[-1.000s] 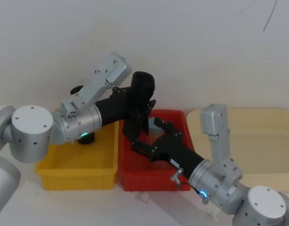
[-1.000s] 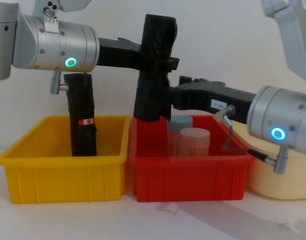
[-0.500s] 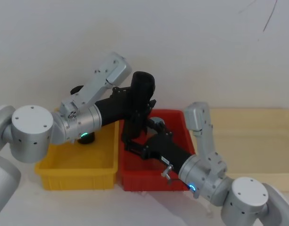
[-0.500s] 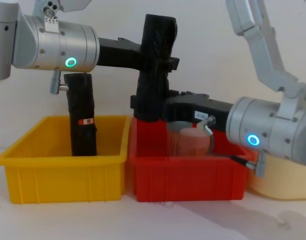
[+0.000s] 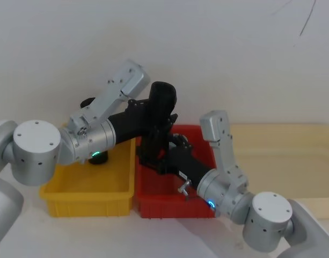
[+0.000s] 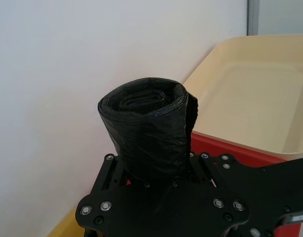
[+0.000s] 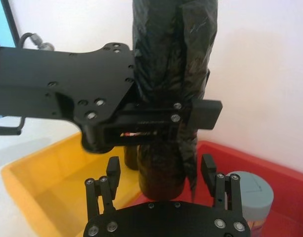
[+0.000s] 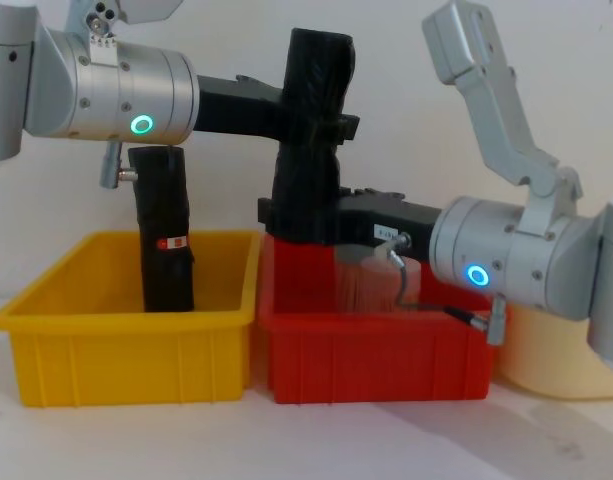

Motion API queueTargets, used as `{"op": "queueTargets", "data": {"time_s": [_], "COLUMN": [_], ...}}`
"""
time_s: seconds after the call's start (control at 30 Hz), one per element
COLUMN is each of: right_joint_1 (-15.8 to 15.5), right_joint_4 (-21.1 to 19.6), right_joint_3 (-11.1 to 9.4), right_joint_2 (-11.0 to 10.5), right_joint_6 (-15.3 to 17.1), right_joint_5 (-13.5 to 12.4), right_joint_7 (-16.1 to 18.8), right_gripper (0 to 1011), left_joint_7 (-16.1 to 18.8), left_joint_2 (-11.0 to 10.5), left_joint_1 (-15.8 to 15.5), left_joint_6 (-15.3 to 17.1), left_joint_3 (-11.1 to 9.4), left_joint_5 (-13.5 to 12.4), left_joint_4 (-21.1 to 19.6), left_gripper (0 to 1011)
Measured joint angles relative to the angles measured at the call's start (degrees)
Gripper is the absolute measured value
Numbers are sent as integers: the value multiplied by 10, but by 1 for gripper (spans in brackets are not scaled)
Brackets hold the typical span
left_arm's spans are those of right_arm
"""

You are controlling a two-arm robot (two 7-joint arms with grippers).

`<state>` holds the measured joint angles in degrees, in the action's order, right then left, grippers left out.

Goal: Pick up the garbage bag with the one hand and transfer it to the other hand.

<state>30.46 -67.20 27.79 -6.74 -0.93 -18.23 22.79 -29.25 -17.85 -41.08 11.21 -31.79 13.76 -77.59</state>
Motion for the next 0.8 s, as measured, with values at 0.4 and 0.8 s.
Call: {"op": "queueTargets", "data": {"time_s": [0.4,0.8], "right_joint_1": [23,33], "right_joint_4": [35,51], "right_joint_3": [-5,-9], "right_joint_2": [15,26], "right_joint_6": [-14,-19], "right_joint_5": [8,11], "right_joint_7": [-1,6], "right_gripper": [1004,1004], "left_joint_7": [0,0], "left_joint_2": [0,0], "left_joint_1": [0,0], "left_joint_6": [0,0], "left_joint_3": [0,0], "left_joint_5": [0,0], "left_joint_4": [0,0], "left_gripper": [439,439]}}
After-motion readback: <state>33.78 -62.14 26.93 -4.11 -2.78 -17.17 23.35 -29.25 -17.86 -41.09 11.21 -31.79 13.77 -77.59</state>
